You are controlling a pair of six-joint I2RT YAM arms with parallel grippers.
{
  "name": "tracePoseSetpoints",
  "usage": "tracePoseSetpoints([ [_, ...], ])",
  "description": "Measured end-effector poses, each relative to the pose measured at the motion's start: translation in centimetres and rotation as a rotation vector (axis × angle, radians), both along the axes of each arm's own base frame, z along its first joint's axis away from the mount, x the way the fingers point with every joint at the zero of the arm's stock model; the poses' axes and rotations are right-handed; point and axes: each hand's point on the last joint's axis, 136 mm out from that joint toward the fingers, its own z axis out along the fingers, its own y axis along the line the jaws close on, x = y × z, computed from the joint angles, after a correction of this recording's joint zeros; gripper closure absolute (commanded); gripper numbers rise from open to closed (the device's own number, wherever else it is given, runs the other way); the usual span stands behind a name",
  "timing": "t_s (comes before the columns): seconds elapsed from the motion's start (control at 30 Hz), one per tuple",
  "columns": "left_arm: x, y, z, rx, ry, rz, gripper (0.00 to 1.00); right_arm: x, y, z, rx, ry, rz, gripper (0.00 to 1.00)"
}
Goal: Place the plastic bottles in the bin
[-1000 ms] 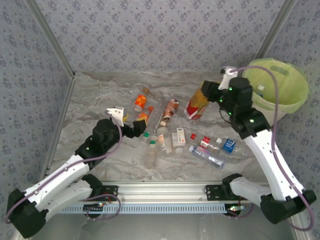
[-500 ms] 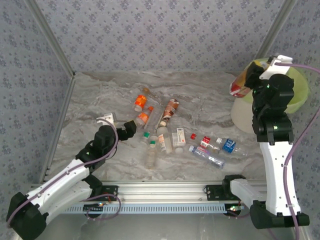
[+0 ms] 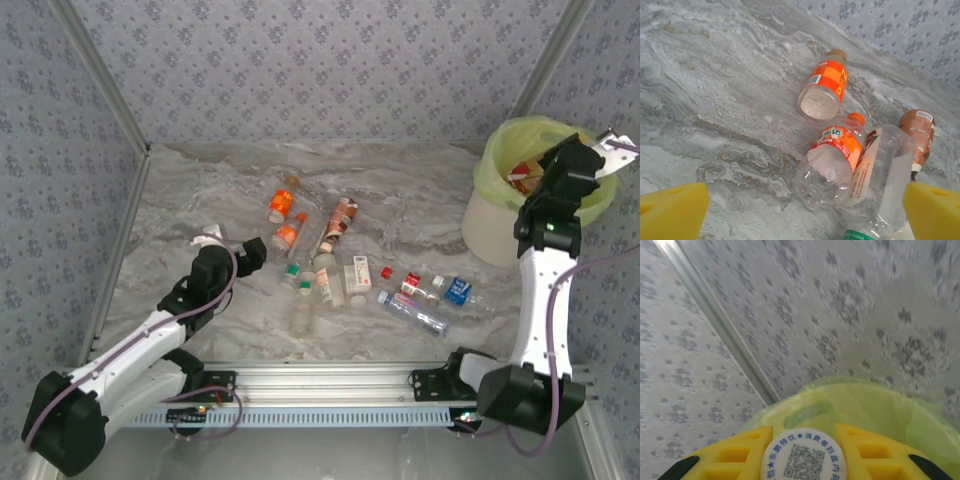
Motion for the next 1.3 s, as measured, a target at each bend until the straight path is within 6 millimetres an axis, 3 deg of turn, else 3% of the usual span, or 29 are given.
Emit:
tracePoseSetpoints([
  [0.17,1.2,-0.9,-0.4,0.005,0.028,-0.012,0.01,2.4,-1.6,-4.3,0.075,0.106,-0.006,0.88],
  [0.4,2.1,-1.5,-1.2,0.007,0.068,-0.017,0.01,4.7,-2.1,-8.6,0.15,0.247,0.023,0.84],
  [0.63,2.6,-0.9,-1.3,-0.008,0.077,0.013,0.01,4.6,-2.0,-11.2,0.248,0.298,0.042,0.5],
  [0.8,2.6,-0.4,-1.7,-0.017,0.097,0.037,0.01,4.6,-1.4,-10.7,0.268,0.3,0.068,0.37],
  [0.97,2.4,-0.1,-1.8,-0.025,0.109,0.049,0.01,3.2,-0.2,-9.2,0.27,0.287,0.107,0.29],
  [1.17,2.5,0.5,-1.4,-0.037,0.102,0.07,0.01,0.8,3.5,-5.5,0.229,0.241,0.242,0.23],
  [1.3,2.6,0.8,-1.3,-0.042,0.1,0.075,0.01,-0.6,7.4,-4.0,0.163,0.259,0.368,0.21],
])
